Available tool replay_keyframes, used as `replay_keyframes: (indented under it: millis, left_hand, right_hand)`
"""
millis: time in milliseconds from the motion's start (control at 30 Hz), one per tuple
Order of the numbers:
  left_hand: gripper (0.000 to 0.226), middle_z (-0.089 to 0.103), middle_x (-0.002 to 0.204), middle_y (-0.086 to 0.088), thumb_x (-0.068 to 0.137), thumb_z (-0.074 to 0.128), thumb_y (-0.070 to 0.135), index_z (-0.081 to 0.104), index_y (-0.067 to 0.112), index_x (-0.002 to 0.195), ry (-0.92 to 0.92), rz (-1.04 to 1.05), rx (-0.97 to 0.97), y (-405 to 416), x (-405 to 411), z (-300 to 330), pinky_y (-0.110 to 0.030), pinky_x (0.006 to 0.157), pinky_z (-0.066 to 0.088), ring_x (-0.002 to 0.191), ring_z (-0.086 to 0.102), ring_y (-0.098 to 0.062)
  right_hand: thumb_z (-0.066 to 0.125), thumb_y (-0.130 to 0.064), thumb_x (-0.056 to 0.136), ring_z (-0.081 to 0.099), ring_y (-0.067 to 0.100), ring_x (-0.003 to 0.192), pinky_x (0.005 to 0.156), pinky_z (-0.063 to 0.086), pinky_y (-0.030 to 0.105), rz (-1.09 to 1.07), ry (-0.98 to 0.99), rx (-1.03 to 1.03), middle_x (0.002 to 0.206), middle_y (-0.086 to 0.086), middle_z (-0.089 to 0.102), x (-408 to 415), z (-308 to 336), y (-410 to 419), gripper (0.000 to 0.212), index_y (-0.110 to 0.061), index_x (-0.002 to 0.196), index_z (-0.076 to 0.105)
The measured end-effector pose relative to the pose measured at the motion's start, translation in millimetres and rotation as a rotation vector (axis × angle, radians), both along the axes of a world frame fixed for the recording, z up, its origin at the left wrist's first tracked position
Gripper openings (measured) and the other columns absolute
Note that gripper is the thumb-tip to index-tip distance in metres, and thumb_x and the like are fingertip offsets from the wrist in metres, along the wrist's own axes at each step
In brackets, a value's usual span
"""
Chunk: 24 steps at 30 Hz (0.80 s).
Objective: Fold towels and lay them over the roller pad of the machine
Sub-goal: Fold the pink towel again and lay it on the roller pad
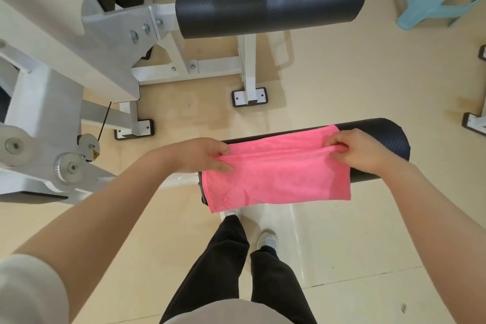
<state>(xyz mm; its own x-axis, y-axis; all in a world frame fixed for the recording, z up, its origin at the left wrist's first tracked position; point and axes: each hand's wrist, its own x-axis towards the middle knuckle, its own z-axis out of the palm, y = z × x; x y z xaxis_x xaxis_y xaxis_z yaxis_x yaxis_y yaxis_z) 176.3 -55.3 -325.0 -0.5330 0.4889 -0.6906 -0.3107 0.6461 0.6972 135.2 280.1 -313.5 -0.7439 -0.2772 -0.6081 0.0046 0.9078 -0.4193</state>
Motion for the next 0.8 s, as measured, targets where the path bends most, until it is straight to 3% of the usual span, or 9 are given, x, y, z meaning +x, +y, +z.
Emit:
replay_keyframes:
  millis: [100,167,233,367,433,533,600,667,800]
  left_hand:
    - [0.022,0.055,0.073,-0.001,0.073,0.071,0.032,0.059,0.014,0.075,-0.204,0.041,0.137,-3.4,-6.3,7.1,-0.031,0.071,0.042,0.070,0.051,-0.016]
    - [0.016,0.066,0.081,0.001,0.074,0.076,0.026,0.066,0.015,0.080,-0.369,0.125,0.235,-7.1,-11.6,8.0,-0.026,0.077,0.052,0.076,0.063,-0.015]
    - [0.019,0.069,0.084,0.002,0.071,0.075,0.028,0.068,0.017,0.085,-0.487,0.226,0.300,-11.4,-15.8,4.1,-0.026,0.076,0.055,0.078,0.066,-0.014]
    - [0.018,0.066,0.087,-0.005,0.083,0.066,0.023,0.059,0.011,0.093,-0.479,0.473,0.188,-8.3,-13.0,-14.4,-0.031,0.075,0.057,0.076,0.065,-0.019]
    - [0.005,0.063,0.084,-0.006,0.090,0.058,0.017,0.057,0.012,0.090,-0.402,0.635,0.100,-1.5,-7.7,-20.6,-0.028,0.065,0.057,0.070,0.062,-0.018]
    - [0.011,0.061,0.080,-0.004,0.093,0.056,0.023,0.060,0.015,0.086,-0.274,0.816,0.033,5.4,3.0,-28.8,-0.023,0.056,0.053,0.066,0.058,-0.015]
    - [0.019,0.061,0.080,-0.004,0.091,0.058,0.030,0.063,0.012,0.088,-0.216,0.983,0.023,11.2,11.9,-29.1,-0.025,0.059,0.051,0.067,0.057,-0.015]
    - [0.027,0.061,0.080,-0.004,0.089,0.060,0.035,0.064,0.008,0.093,-0.215,1.140,0.043,16.9,22.3,-26.3,-0.028,0.064,0.049,0.069,0.056,-0.018]
    - [0.036,0.066,0.099,-0.007,0.091,0.055,0.035,0.061,0.005,0.110,-0.233,1.183,0.113,18.4,49.1,-20.9,-0.034,0.077,0.052,0.089,0.063,-0.023]
  right_hand:
    - [0.053,0.005,0.079,0.054,0.016,0.077,0.067,0.039,0.025,-0.162,-0.251,-0.110,0.079,-0.001,0.061,-12.8,8.8,2.2,0.022,-0.015,0.074,0.062]
    - [0.058,-0.004,0.074,0.052,0.021,0.079,0.071,0.037,0.029,-0.389,-0.369,-0.236,0.081,0.007,0.059,-20.2,14.0,2.4,0.006,-0.007,0.079,0.059]
    - [0.060,-0.014,0.064,0.052,0.023,0.083,0.074,0.036,0.034,-0.530,-0.405,-0.263,0.087,0.012,0.057,-28.0,12.6,4.3,0.024,-0.005,0.086,0.058]
    - [0.060,-0.014,0.085,0.056,0.025,0.083,0.074,0.041,0.034,-0.542,-0.248,-0.095,0.087,0.009,0.062,-32.0,-2.1,-4.1,0.005,-0.011,0.082,0.060]
    - [0.057,-0.016,0.087,0.056,0.028,0.085,0.074,0.042,0.035,-0.540,-0.120,-0.026,0.089,0.011,0.062,-29.4,-12.1,-10.0,0.012,-0.006,0.090,0.062]
    - [0.054,-0.020,0.088,0.057,0.033,0.100,0.080,0.044,0.036,-0.529,0.083,0.106,0.106,0.016,0.064,-21.9,-23.0,-17.5,0.028,-0.003,0.110,0.060]
    - [0.054,-0.024,0.089,0.055,0.032,0.110,0.086,0.042,0.034,-0.614,0.187,0.096,0.116,0.014,0.063,-13.2,-26.4,-19.3,0.038,-0.006,0.122,0.051]
    - [0.054,-0.028,0.089,0.057,0.030,0.105,0.087,0.043,0.034,-0.693,0.272,0.031,0.111,0.011,0.065,-2.7,-25.5,-19.0,0.040,-0.007,0.123,0.049]
    - [0.054,-0.037,0.089,0.056,0.019,0.086,0.081,0.047,0.035,-0.754,0.332,-0.048,0.090,0.001,0.063,24.8,-16.2,-10.0,0.035,-0.009,0.110,0.055]
